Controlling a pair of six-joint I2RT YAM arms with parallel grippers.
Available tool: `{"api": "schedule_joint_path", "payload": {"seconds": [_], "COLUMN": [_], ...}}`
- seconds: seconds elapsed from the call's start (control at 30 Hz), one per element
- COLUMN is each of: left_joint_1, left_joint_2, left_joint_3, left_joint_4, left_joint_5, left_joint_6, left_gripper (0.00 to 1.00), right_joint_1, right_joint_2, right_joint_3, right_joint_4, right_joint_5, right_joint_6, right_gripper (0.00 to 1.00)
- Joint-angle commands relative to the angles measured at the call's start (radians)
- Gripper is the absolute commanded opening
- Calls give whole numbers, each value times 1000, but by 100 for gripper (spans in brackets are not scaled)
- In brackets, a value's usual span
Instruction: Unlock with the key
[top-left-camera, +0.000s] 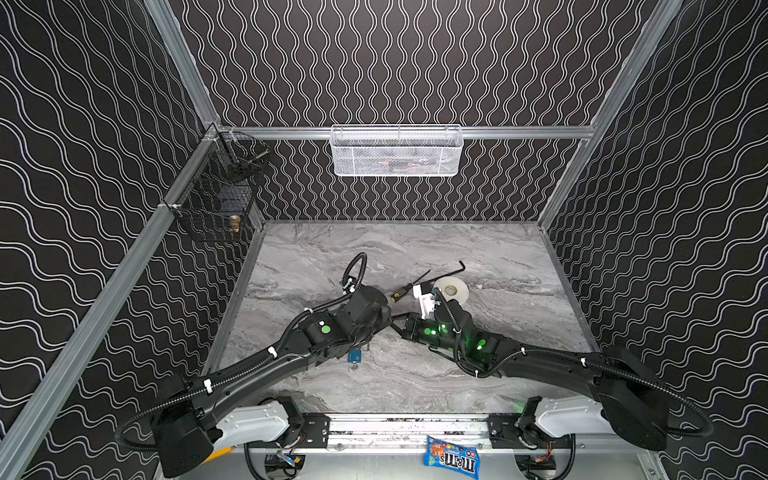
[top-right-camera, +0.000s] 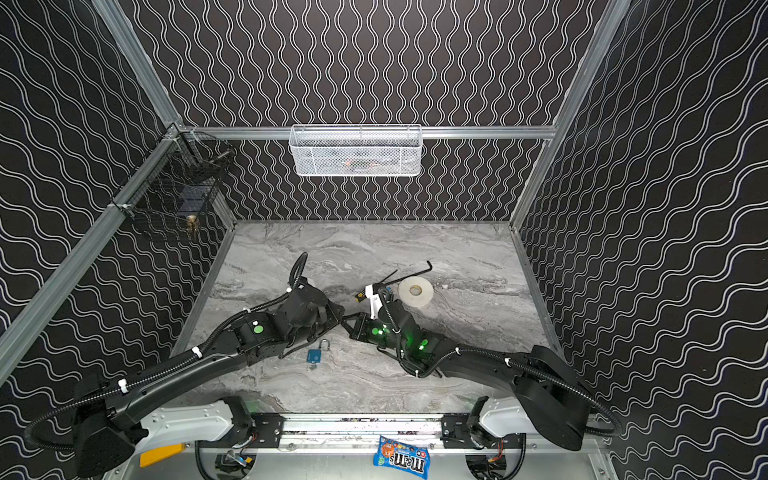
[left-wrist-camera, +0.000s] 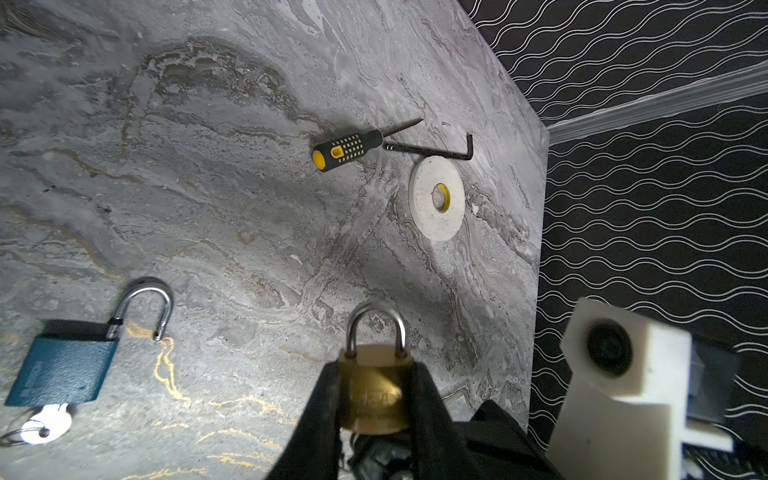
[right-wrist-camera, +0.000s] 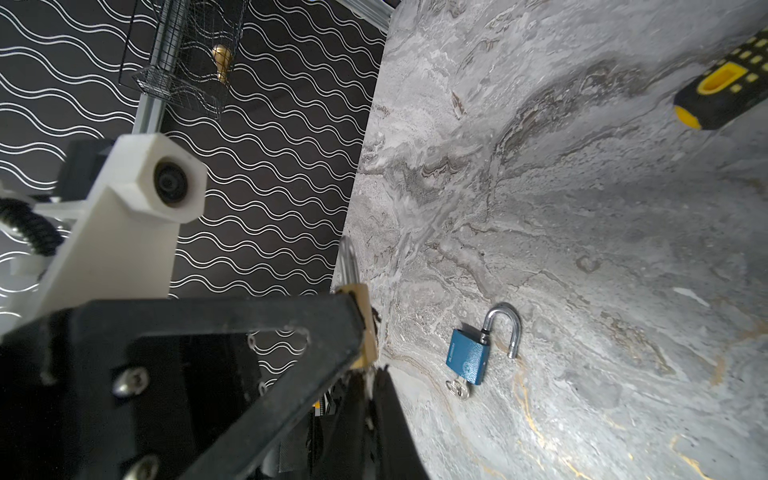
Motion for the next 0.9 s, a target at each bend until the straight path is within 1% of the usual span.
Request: {"api": "schedule_joint_path", "payload": {"seconds": [0.0,0.07,0.13,0.33,0.43,0.53,0.67,0.73,0.87], "left_joint_1": [2,0,2,1,1,2,1,2,1], "left_joint_2": [-1,-6,-12,-59,-82,-95,-89,-82,-83], "left_joint_3": [1,-5,-6,-47,-71,-66,-43,-35,-47], "left_joint_4": [68,90,102,181,230,222,216,216,259], "left_joint_5": [66,82,97,131,139,146,175,179,191], "left_joint_6": [3,-3,-4,-40,-52,-47,-28,-14,-17], "left_gripper": [0,0,0,0,0,0,0,0,0], "right_joint_1": [-1,-2,-3,-14,-18,-28,-40,-41,-47], "right_joint_2": [-9,-12,-19,-29,-20,-18,-11,-7,-3], "right_joint_3": [-2,-4,-11,-39,-56,-63,-63,-46,-57], "right_joint_4": [72,82,101,224,337,389,422,405,463], "right_joint_5": [12,7,-1,-70,-119,-148,-177,-196,-217], "right_joint_6": [10,17,36,110,131,153,179,188,219], "right_gripper": [3,0,0,0,0,0,0,0,0]}}
